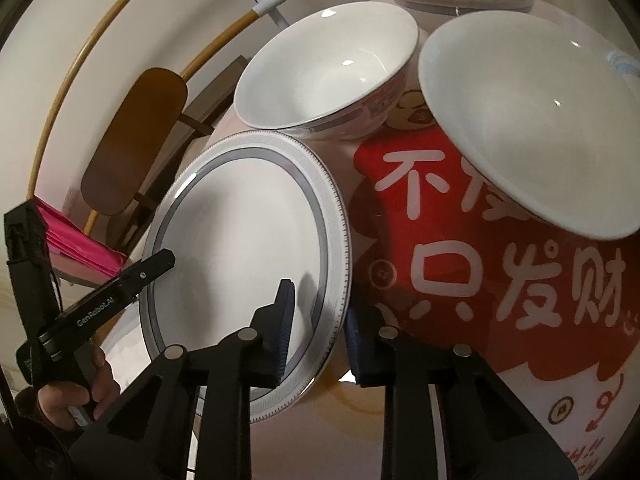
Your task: Organize plates and bowls
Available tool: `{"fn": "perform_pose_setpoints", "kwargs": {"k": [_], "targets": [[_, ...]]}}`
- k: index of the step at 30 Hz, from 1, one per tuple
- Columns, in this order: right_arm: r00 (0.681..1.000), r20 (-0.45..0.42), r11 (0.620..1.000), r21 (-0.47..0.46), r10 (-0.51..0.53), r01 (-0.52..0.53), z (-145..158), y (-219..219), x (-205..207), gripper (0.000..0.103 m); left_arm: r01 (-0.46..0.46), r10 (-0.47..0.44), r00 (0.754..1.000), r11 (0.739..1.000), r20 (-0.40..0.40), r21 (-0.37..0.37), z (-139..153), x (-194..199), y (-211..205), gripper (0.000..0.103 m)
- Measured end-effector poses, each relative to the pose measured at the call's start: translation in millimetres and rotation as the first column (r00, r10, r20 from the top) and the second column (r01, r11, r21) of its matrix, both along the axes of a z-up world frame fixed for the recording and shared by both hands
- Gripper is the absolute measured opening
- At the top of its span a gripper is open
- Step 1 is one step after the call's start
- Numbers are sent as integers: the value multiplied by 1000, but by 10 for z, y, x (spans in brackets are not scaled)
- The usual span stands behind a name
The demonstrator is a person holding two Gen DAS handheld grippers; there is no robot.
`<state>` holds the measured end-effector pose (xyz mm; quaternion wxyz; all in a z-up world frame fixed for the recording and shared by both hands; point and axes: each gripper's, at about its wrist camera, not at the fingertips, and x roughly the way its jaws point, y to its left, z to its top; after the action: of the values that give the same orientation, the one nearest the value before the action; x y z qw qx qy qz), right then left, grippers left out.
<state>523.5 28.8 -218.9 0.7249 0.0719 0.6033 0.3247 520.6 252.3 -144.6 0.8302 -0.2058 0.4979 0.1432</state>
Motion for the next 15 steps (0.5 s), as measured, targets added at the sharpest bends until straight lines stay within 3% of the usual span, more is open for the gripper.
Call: {"fn": "perform_pose_setpoints", "kwargs": {"k": [15], "targets": [[999,-38,999,4,37,-37,63,-279,-19,17,24,-24,1000,1000,-17,-20,150,-284,-192,20]]}}
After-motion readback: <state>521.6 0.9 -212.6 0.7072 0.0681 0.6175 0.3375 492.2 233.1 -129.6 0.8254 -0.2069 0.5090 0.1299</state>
